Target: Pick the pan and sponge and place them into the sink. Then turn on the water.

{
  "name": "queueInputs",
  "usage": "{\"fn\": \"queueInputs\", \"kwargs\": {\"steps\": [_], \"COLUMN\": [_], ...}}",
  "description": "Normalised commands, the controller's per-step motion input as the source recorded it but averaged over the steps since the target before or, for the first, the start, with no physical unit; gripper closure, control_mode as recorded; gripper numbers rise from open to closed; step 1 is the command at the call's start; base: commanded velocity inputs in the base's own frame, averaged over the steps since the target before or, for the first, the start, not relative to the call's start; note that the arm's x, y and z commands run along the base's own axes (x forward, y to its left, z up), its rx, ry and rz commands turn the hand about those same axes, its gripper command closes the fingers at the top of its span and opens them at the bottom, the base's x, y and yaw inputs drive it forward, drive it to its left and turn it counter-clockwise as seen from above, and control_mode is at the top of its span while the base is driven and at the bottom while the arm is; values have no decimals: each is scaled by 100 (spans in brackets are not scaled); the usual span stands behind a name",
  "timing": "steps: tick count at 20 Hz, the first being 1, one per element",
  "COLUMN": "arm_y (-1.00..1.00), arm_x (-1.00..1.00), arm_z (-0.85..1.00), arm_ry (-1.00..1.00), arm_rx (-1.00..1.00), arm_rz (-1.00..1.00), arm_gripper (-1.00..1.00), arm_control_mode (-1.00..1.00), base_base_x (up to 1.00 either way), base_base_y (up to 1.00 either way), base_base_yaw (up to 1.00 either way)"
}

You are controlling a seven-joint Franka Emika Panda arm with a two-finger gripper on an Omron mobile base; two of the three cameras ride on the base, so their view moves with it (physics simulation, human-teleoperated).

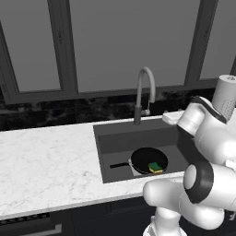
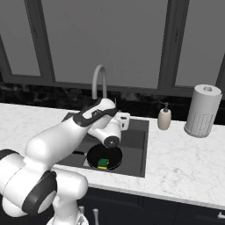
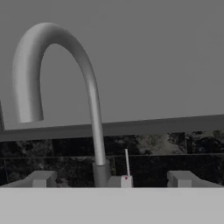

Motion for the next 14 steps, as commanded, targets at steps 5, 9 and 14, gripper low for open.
{"fn": "queueInputs", "kwargs": {"steps": [5,9,14], "arm_y": [0,0,0], "arm_x": [22,21,18], "arm_z": [1,0,-5], "arm_ry": [0,0,0], "arm_rx": [0,0,1], "arm_rz": [0,0,2], "arm_gripper": [-100,-100,-100], "arm_control_mode": [-100,-100,-100], "base_base_x": [0,0,0], "base_base_y": [0,0,0], "base_base_yaw": [0,0,0]}}
